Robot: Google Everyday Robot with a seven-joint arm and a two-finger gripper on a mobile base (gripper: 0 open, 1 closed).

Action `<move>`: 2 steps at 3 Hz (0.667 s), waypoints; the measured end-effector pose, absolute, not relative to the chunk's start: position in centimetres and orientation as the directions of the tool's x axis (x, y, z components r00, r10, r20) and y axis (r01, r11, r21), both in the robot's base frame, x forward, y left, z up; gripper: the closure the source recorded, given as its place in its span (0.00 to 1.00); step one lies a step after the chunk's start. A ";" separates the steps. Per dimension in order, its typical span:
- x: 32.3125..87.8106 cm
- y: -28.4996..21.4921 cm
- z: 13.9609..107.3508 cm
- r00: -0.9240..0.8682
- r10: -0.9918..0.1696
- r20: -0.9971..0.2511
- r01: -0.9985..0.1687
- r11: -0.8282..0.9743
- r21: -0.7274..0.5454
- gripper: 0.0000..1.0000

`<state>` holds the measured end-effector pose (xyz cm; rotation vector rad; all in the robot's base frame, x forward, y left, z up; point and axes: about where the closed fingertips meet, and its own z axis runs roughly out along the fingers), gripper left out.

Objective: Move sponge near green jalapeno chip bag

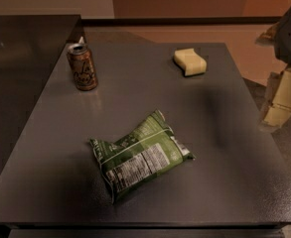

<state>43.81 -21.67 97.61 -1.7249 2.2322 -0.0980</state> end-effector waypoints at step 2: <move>44.5 -21.5 97.6 -0.227 -0.948 -0.222 -0.927 0.280 -0.248 0.00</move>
Offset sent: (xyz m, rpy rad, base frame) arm 0.0151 0.0013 -0.0070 0.0330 0.0064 -0.0156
